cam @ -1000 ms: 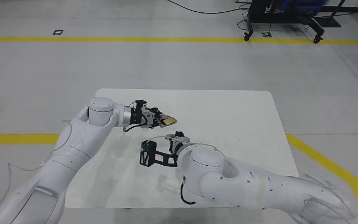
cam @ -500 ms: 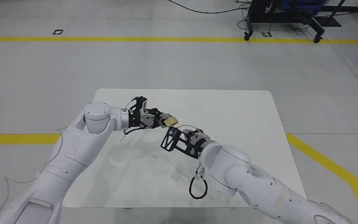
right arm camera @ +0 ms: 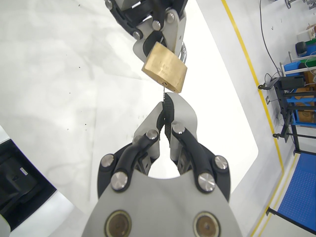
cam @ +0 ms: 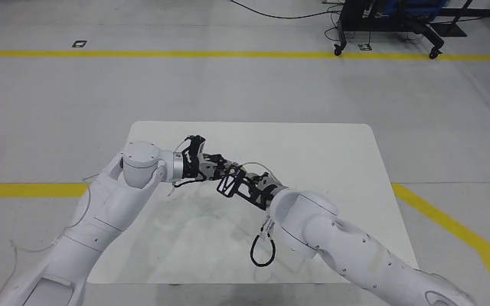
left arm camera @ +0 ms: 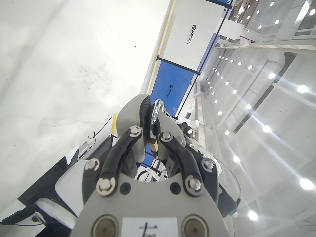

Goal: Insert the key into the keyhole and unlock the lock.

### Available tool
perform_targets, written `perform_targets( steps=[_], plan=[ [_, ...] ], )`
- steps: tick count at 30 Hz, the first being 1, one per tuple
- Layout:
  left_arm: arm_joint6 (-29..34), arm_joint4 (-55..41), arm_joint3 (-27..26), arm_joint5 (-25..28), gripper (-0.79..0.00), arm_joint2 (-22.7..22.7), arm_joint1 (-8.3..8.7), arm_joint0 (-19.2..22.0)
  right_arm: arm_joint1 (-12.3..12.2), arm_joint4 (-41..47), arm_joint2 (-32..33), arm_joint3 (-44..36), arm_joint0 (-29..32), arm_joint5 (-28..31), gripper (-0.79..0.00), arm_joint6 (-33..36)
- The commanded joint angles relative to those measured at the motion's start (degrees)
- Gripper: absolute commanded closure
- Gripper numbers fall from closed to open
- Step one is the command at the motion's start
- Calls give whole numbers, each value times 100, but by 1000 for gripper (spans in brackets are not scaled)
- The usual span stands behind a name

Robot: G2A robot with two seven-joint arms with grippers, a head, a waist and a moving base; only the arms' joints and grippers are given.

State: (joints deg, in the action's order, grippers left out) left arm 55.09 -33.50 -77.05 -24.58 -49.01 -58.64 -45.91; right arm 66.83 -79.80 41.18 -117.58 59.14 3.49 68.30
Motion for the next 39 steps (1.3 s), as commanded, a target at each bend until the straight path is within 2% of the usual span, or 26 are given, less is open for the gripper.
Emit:
perform_targets(
  steps=[1,12,20,23,28,39],
  plan=[
    [-59,129,-42,-41,0,45,-10,10,16,-3,37,-26,19,-38,0,-32],
    [-115,278,-60,-142,0,58,-47,23,30,-11,345,-219,274,83,0,-105],
    [-126,89,117,-403,0,-51,-64,15,26,-134,380,-410,352,645,0,251],
    [-72,104,194,-695,0,-6,-78,75,43,-362,218,-474,239,1022,0,793],
    [108,156,269,-1004,0,140,-122,224,180,-593,-229,-419,-49,1211,0,1276],
    [96,91,383,-1206,0,285,-218,382,600,-1100,-1088,104,-652,1126,0,1970]
  ],
)
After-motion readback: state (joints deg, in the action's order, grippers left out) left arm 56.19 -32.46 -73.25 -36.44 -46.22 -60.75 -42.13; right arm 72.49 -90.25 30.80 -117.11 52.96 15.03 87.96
